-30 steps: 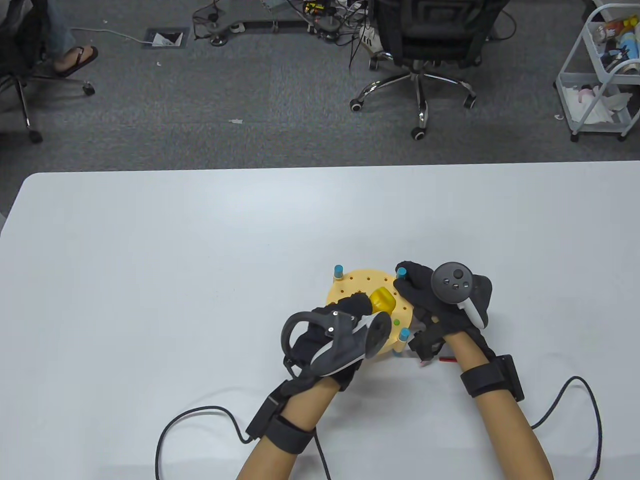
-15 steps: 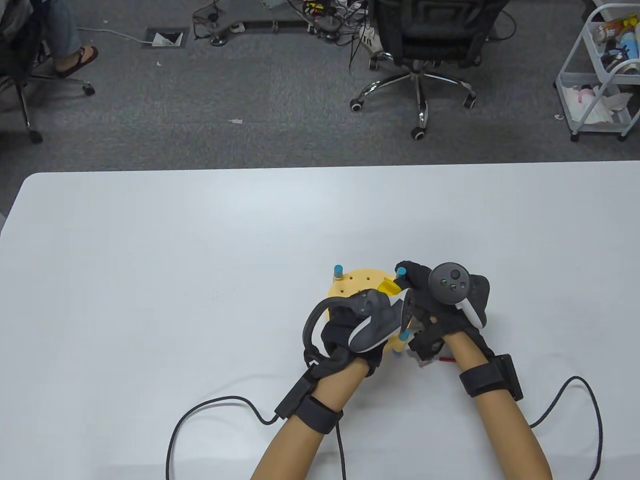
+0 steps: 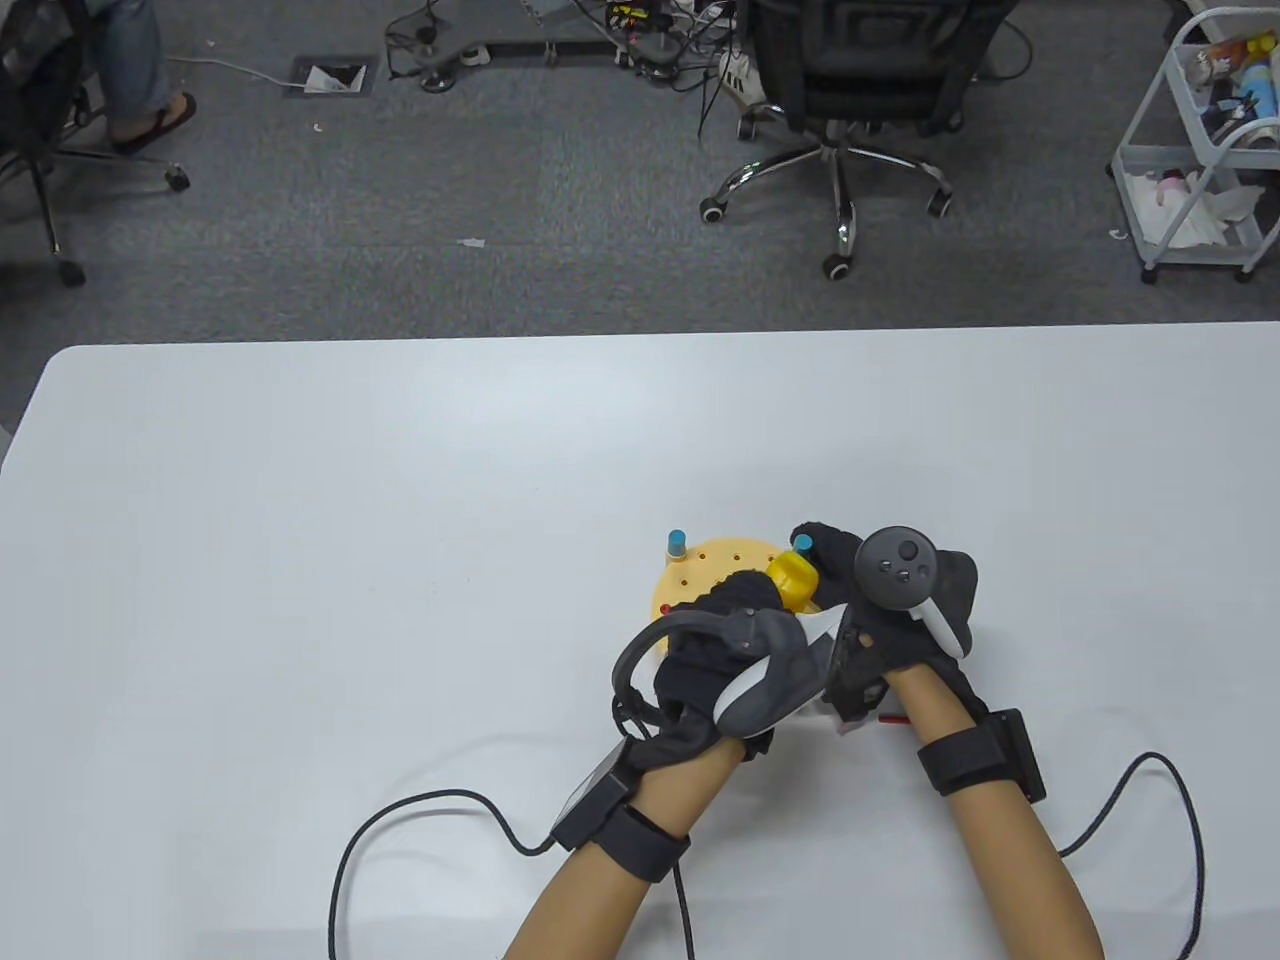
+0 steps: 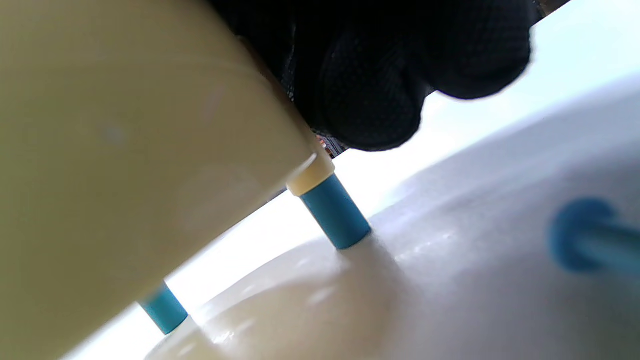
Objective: Hammer toy nails into tap bench
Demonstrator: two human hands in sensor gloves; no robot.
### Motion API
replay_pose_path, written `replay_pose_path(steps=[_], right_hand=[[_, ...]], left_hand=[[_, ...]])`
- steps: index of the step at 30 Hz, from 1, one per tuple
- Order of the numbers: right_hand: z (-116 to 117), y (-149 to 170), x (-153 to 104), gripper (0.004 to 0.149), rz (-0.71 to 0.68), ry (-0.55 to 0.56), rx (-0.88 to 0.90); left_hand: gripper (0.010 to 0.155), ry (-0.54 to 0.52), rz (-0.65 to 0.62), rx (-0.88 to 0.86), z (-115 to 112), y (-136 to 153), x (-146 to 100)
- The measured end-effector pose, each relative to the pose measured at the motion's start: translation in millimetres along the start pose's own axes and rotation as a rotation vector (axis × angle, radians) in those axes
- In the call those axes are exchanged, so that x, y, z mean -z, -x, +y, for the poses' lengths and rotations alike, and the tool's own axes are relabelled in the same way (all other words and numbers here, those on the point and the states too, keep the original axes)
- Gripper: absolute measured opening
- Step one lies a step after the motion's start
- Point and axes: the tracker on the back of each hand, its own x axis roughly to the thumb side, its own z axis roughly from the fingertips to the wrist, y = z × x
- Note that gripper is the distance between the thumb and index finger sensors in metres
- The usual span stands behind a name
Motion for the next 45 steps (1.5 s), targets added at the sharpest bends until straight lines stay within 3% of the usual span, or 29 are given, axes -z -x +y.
replay_pose_path(steps=[2, 4, 8, 11, 15, 18, 23, 30, 45], right_hand=[[0.1, 0.2, 0.1, 0.058, 0.003, -0.003, 0.009], [-0.5, -0.9, -0.3, 0.058, 0.0, 0.001, -0.008], [-13.4, -2.1, -1.1, 0.067, 0.002, -0.006, -0.006], [-43.4, 0.2, -8.4, 0.065, 0.004, 0.064, 0.005], [-66.5, 14.7, -27.9, 0.058, 0.008, 0.011, -0.252], [-60.7, 26.5, -46.2, 0.053, -0.005, -0.091, -0.418], [-33.2, 22.1, -61.7, 0.052, -0.022, -0.142, -0.489], [6.8, -3.5, -51.9, 0.056, 0.083, -0.114, -0.707], [12.9, -13.2, -47.2, 0.056, 0.213, -0.132, -0.675]], left_hand=[[0.064, -0.05, -0.005, -0.198, 12.1, 12.1, -7.5], [0.064, 0.021, 0.002, -0.238, 13.7, 27.6, -13.8], [0.065, 0.04, 0.068, -0.274, -4.5, 65.8, -25.0], [0.065, 0.11, 0.151, -0.347, -19.4, 103.5, -30.8], [0.065, 0.147, 0.274, -0.521, -29.1, 148.6, -37.1], [0.065, 0.136, 0.345, -0.519, -34.1, 170.8, -40.4], [0.065, 0.172, 0.393, -0.494, -46.3, 181.0, -39.8], [0.065, 0.222, 0.389, -0.503, -54.1, 181.6, -38.2], [0.065, 0.213, 0.372, -0.517, -51.6, 181.0, -39.8]])
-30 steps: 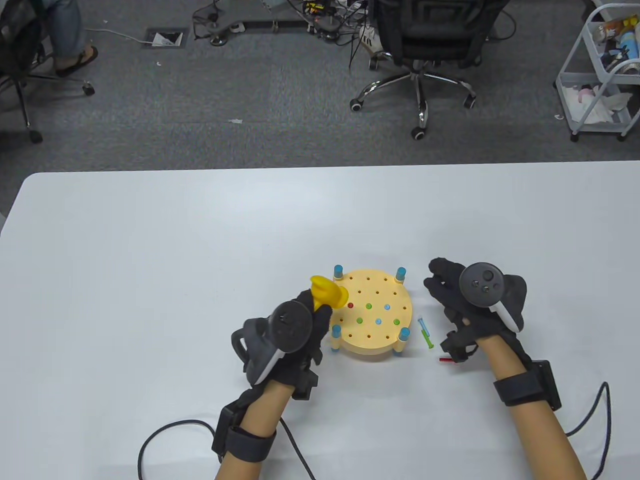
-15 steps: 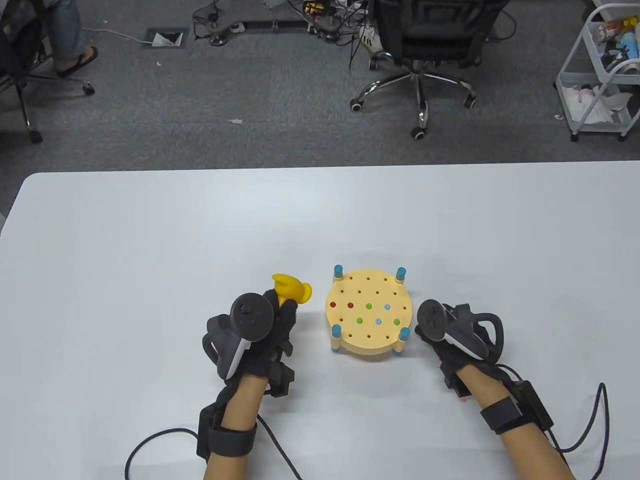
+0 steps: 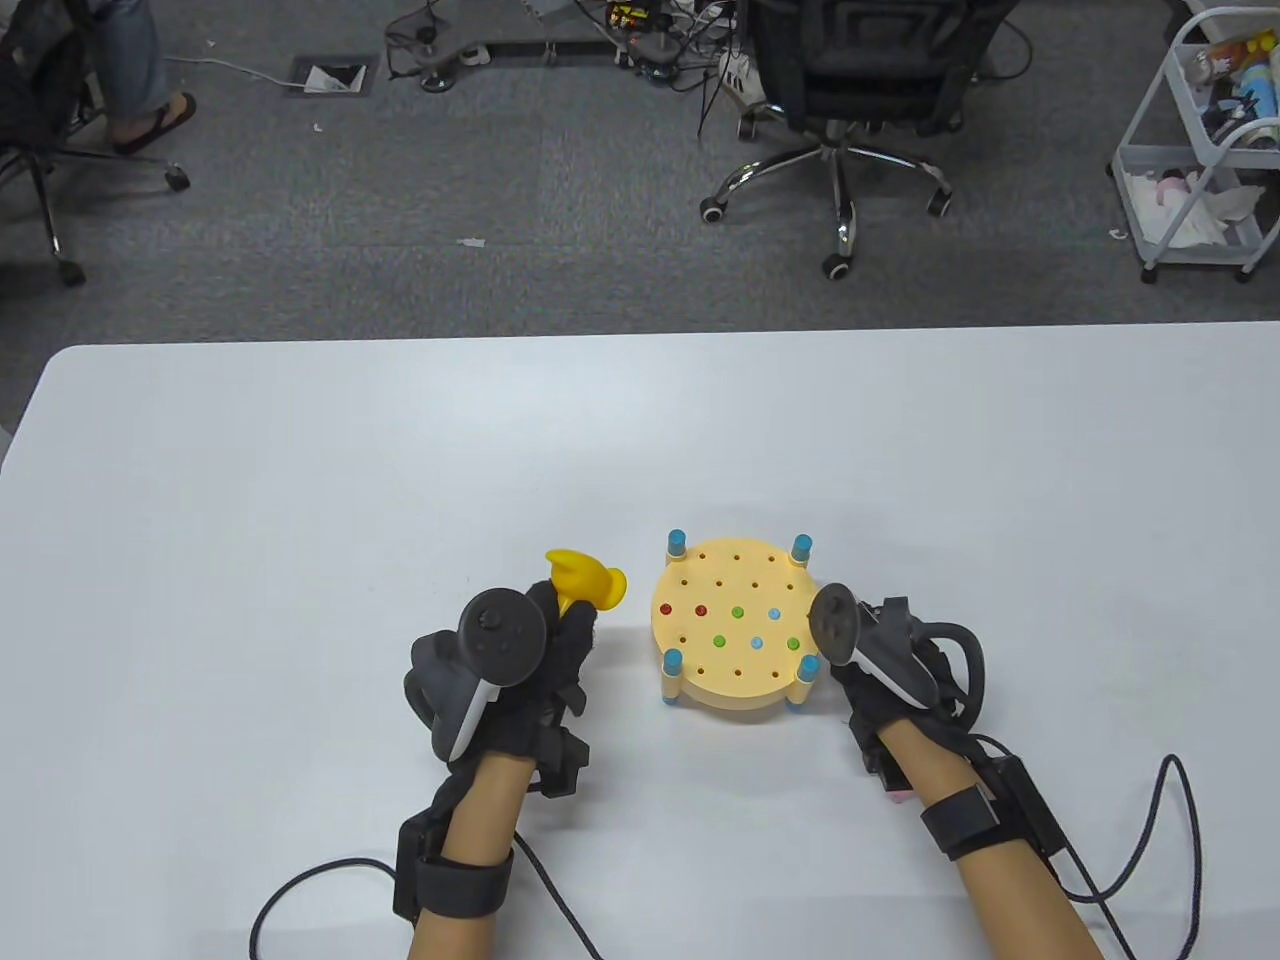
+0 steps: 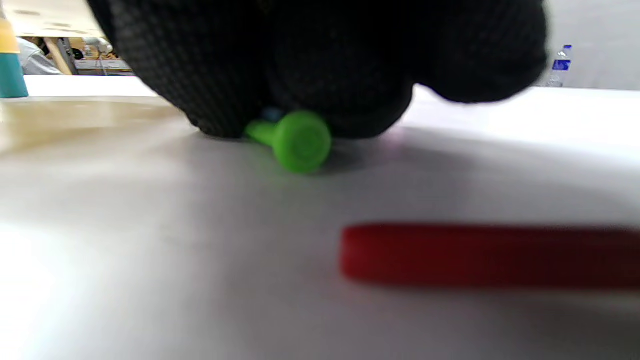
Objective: Hammer toy nails into tap bench
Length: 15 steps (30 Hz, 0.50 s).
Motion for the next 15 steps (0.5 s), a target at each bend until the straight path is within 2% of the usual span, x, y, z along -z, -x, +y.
replay_pose_path(steps=[11, 15], right_hand=[[1.2, 8.3, 6.2, 0.05, -0.046, -0.025, 0.045], [2.7, 2.7, 5.6, 0.048, -0.027, -0.04, -0.023]], left_hand=[[0.065, 0.006, -0.015, -0.004, -0.7, -0.5, 0.2], [0.065, 0.005, -0.015, -0.005, -0.6, -0.2, -0.3]])
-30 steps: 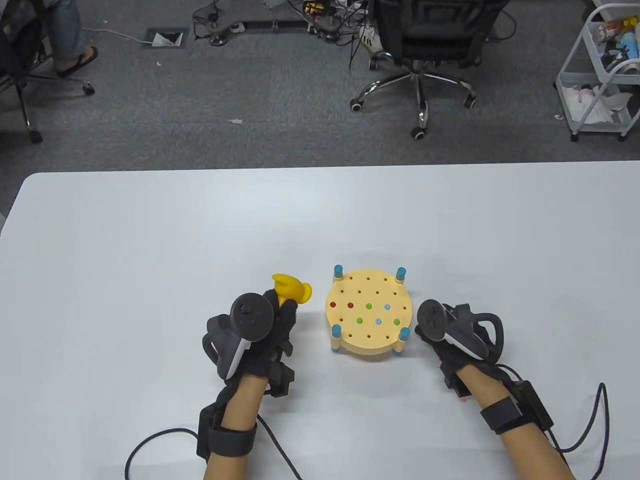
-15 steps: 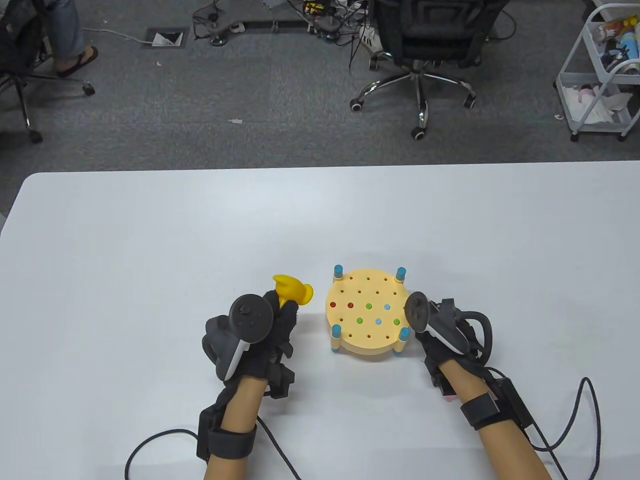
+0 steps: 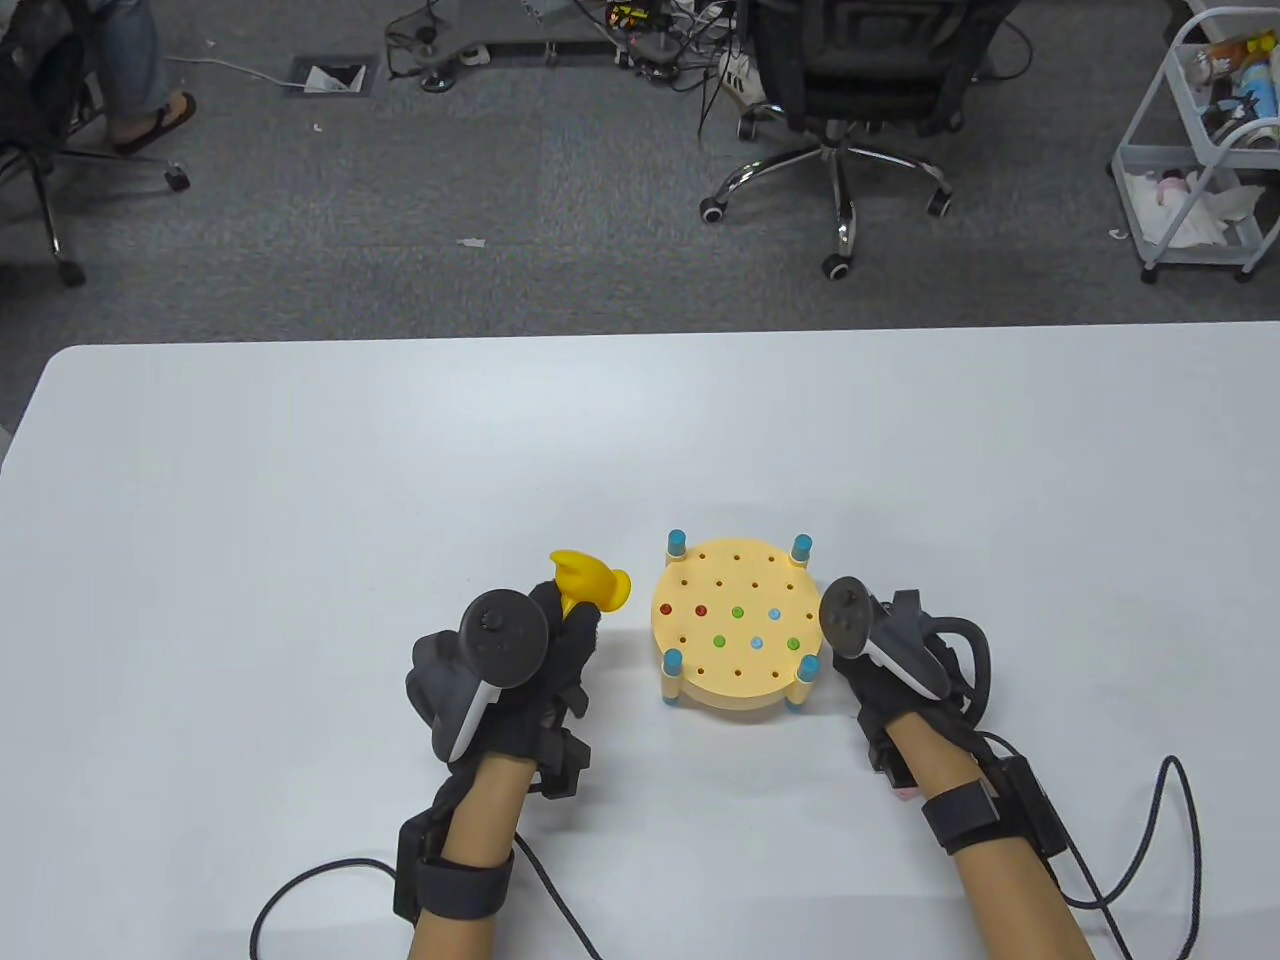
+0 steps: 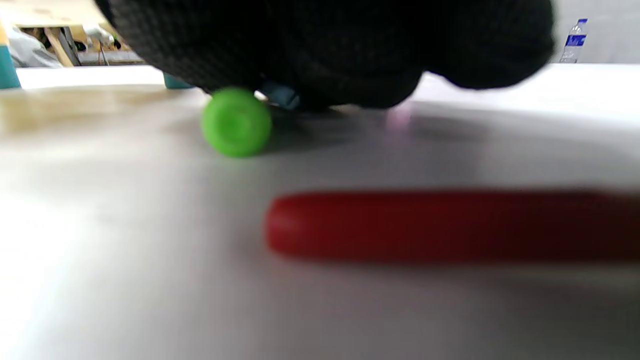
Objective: Hammer toy nails into tap bench
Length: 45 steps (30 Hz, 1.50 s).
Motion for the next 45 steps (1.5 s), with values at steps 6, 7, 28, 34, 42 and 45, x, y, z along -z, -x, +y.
replay_pose_path(steps=[6, 7, 28, 34, 42, 45], right_hand=[[2.1, -5.1, 6.4, 0.047, 0.034, -0.054, -0.034], [2.1, -5.8, 7.4, 0.047, 0.039, -0.059, -0.039], [-7.8, 27.5, 13.3, 0.04, 0.001, 0.009, 0.228], [-30.1, 40.8, 2.0, 0.033, -0.052, 0.164, 0.319], [-91.8, 35.5, -20.9, 0.032, -0.242, 0.296, 0.443], [-108.0, 22.6, -28.0, 0.033, -0.325, 0.254, 0.47]], left_hand=[[0.065, 0.006, -0.005, 0.011, -1.6, -1.3, -0.9], [0.065, 0.005, -0.007, 0.013, -1.9, -1.8, -1.3], [0.065, 0.014, -0.034, 0.044, -5.8, -8.3, -2.9], [0.065, 0.015, -0.046, 0.054, -7.3, -10.9, -3.4], [0.065, 0.016, -0.055, 0.067, -9.3, -13.5, -4.3], [0.065, 0.019, -0.06, 0.071, -10.0, -14.4, -4.4]])
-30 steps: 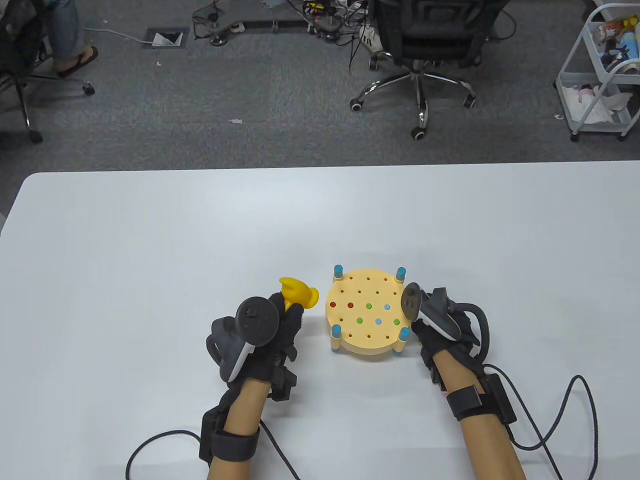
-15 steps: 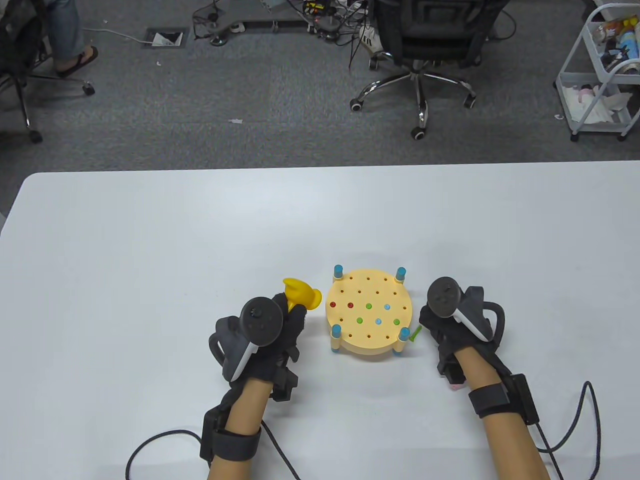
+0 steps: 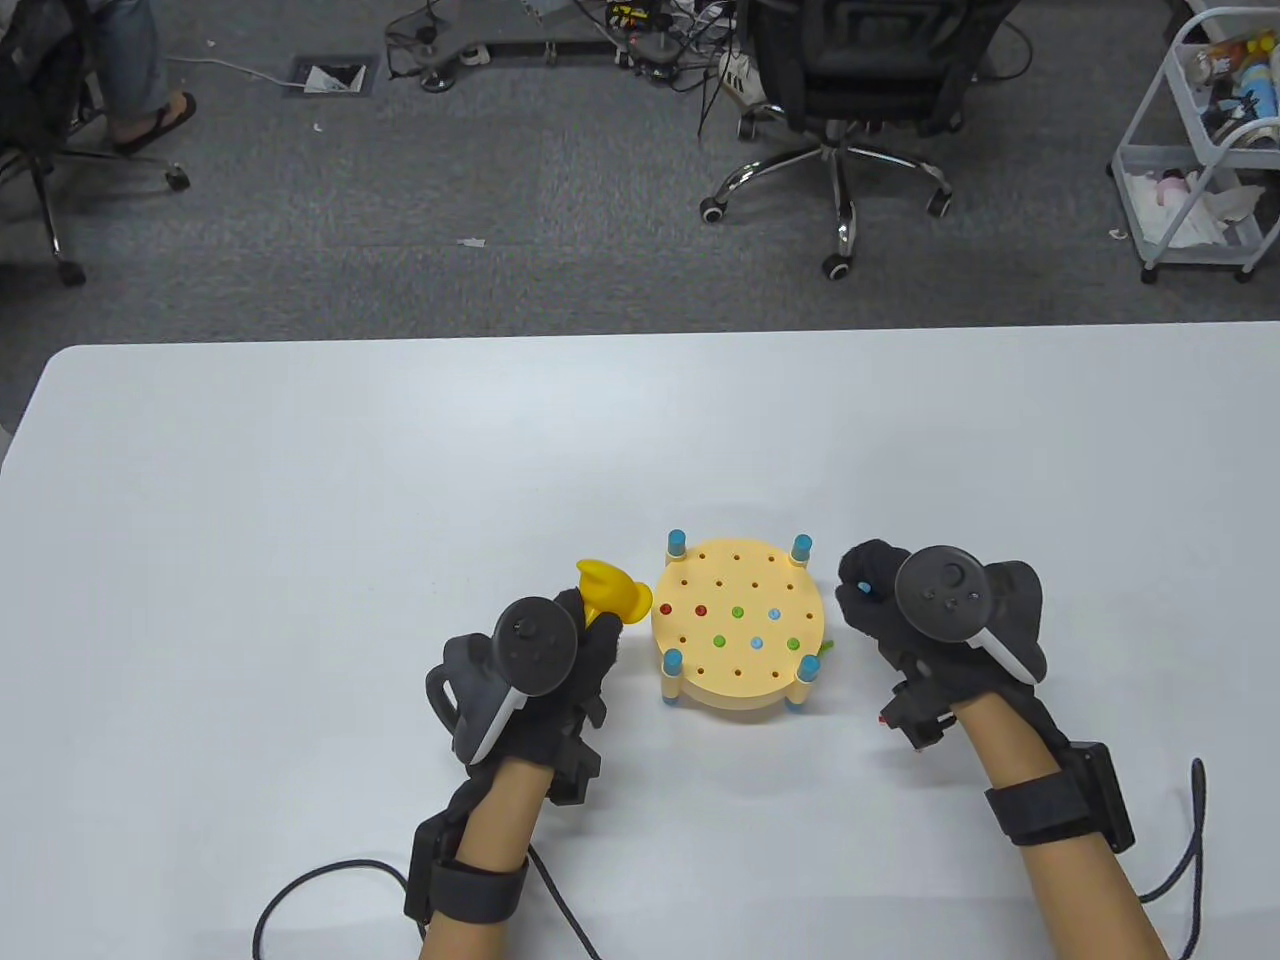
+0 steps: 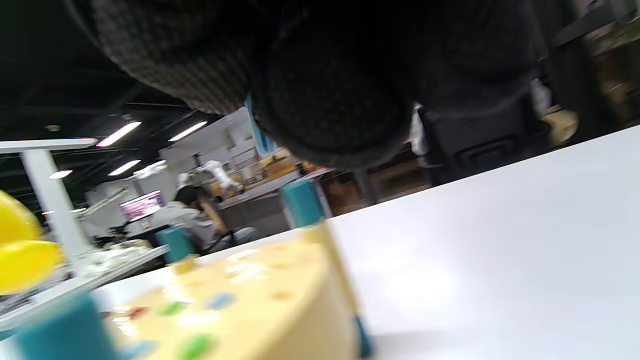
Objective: Hammer toy nails into tap bench
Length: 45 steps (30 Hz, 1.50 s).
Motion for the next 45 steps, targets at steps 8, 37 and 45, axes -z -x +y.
replay_pose_path(steps=[8, 37, 45], right_hand=[[17.5, -64.4, -3.4, 0.033, -0.204, -0.134, -0.202], [66.4, -76.9, 74.5, 0.031, 0.075, -0.341, -0.455], [71.3, -76.7, 78.9, 0.031, 0.126, -0.383, -0.48]], left_hand=[[0.065, 0.004, -0.002, -0.002, -0.2, -0.7, -0.2], [0.065, 0.026, 0.0, 0.009, -1.7, -0.4, 1.2], [0.065, 0.036, -0.003, 0.023, -2.9, -1.6, 0.8]])
